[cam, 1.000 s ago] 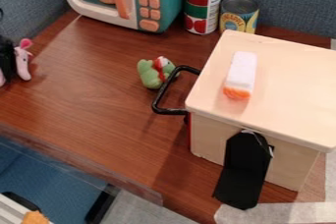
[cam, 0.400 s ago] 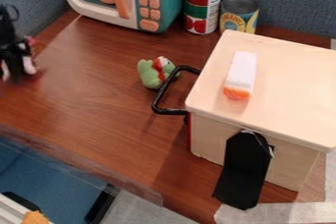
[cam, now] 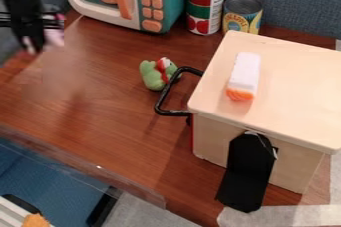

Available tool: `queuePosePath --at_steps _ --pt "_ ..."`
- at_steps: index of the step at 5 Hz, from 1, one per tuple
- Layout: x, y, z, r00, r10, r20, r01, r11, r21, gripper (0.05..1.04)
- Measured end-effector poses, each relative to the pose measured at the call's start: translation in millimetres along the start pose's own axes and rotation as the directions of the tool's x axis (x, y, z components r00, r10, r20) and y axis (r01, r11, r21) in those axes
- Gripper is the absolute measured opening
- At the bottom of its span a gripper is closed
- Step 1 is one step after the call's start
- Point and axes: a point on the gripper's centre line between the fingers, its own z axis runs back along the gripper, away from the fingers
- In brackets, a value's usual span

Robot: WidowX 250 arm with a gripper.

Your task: Takes pink toy and leaves it on the lower edge of the table, in front of the box

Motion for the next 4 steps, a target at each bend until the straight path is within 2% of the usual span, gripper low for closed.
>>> queuePosePath --at_steps 2,3,4 --pt "-46.0 -76.7 -6.8 0.994 -0.104 -0.045 0.101 0.992 -0.074 0.078" --pt "-65.8 -98.7 -18.2 0.987 -0.131 -0.097 0.123 0.989 -0.086 0.078" --pt "-89.2 -105.5 -29.6 0.98 -0.128 -0.155 0.11 0.986 -0.124 0.078"
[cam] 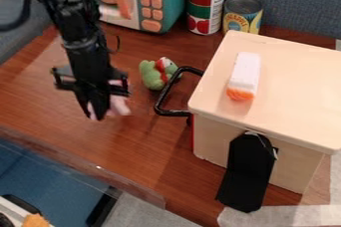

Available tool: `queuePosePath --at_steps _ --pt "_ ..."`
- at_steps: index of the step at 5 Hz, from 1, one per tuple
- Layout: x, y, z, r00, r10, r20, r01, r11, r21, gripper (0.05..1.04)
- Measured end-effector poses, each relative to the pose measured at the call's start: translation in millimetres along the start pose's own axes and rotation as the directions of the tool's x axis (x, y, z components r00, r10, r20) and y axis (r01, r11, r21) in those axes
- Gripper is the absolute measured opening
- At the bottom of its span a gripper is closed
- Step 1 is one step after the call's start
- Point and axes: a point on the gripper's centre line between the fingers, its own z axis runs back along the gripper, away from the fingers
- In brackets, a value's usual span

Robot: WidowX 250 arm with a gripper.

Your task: Takes pink toy and leaves it on the lower edge of the table, in front of the box

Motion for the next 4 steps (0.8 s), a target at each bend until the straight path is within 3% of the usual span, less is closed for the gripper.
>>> queuePosePath --at_steps 1,2,3,4 --pt "-8.2 5.3 -8.2 0.999 0.021 -0.035 -0.021 1.0 -0.011 0.111" --pt "-7.9 7.1 -10.1 0.997 0.067 -0.037 -0.068 0.998 -0.002 0.267" --pt "-9.9 9.2 -11.2 0.994 0.105 -0.041 -0.105 0.994 0.009 0.6" --pt "-12.5 11.4 -2.2 0.992 0.128 -0.015 -0.128 0.991 0.032 0.905"
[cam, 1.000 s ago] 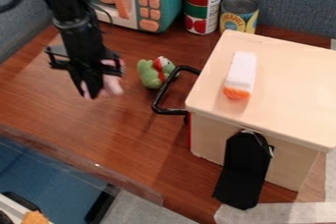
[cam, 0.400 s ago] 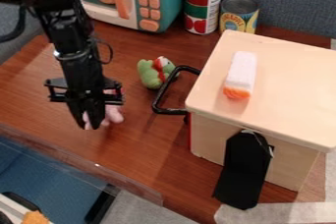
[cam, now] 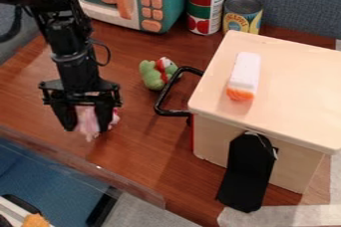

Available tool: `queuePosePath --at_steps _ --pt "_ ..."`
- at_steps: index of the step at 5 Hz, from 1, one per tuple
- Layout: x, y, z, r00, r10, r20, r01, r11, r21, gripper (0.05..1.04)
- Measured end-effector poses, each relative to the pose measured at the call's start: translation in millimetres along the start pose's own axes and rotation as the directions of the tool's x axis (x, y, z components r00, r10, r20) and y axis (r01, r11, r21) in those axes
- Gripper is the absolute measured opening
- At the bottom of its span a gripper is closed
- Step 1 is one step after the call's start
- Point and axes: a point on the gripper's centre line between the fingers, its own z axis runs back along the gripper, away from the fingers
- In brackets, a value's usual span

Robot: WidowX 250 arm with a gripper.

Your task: Takes pink toy and leaves it on the lower edge of the table, in front of the box

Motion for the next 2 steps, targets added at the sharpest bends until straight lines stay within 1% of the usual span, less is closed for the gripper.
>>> queuePosePath --at_steps 1,2 --pt "-2.7 -3.5 21.0 0.998 -0.028 0.059 0.026 0.999 0.032 1.018" --pt "-6.3 -7.6 42.5 0.991 -0.061 0.116 0.053 0.996 0.077 1.009"
